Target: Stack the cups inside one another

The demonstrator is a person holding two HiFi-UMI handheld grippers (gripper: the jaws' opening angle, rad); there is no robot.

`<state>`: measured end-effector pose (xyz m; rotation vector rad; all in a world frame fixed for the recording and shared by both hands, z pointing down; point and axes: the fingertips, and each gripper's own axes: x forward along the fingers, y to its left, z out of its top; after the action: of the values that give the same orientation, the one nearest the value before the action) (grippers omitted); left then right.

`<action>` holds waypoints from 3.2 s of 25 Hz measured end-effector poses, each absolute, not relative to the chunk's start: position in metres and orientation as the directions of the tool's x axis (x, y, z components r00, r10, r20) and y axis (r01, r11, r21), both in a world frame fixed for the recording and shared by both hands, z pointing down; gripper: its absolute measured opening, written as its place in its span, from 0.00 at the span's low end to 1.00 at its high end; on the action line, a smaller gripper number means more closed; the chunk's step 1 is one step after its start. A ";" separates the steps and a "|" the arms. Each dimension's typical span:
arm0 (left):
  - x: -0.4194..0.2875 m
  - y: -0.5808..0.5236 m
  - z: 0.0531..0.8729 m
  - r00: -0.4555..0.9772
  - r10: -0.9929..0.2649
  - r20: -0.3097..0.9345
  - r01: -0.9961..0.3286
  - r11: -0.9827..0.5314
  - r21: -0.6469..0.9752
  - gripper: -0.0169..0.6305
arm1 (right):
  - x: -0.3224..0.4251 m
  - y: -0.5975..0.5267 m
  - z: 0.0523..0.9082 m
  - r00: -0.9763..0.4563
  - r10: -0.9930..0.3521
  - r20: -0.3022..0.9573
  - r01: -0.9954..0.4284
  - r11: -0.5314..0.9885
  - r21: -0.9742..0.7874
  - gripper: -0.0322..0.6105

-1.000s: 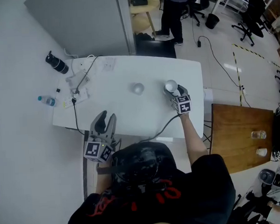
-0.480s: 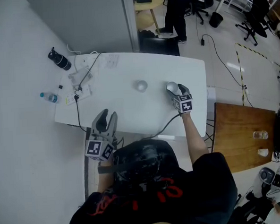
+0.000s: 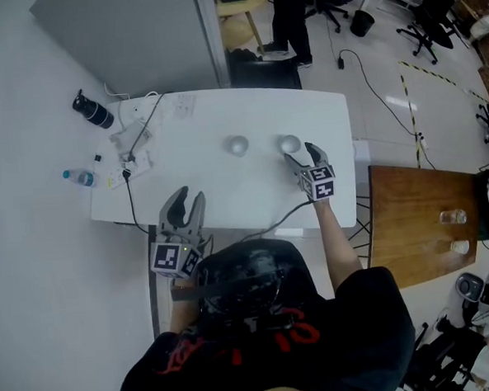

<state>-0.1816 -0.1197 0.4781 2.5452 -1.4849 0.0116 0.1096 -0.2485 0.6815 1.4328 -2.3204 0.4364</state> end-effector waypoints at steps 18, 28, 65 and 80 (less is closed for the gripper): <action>-0.169 -0.112 0.469 0.542 -0.838 0.058 -0.832 -0.526 0.177 0.23 | 0.080 -0.175 0.504 -0.423 -0.901 0.097 -0.906 0.419 -0.059 0.53; -0.176 -0.116 0.465 0.550 -0.834 0.051 -0.824 -0.531 0.200 0.23 | 0.053 -0.136 0.437 -0.493 -0.869 -0.032 -0.864 0.493 -0.102 0.53; -0.181 -0.087 0.469 0.569 -0.816 0.103 -0.811 -0.536 0.236 0.11 | -0.048 -0.273 0.752 -0.564 -0.526 0.637 -0.727 0.683 -0.079 0.68; -0.218 -0.081 0.471 0.427 -0.897 0.114 -0.887 -0.391 0.246 0.09 | -0.087 -0.310 0.785 -0.538 -0.455 0.710 -0.702 0.708 -0.079 0.79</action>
<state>-0.2184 -0.0810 0.4714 2.4150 -1.5494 -0.0540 -0.0870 -0.3096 0.7850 0.8758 -2.2303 0.4689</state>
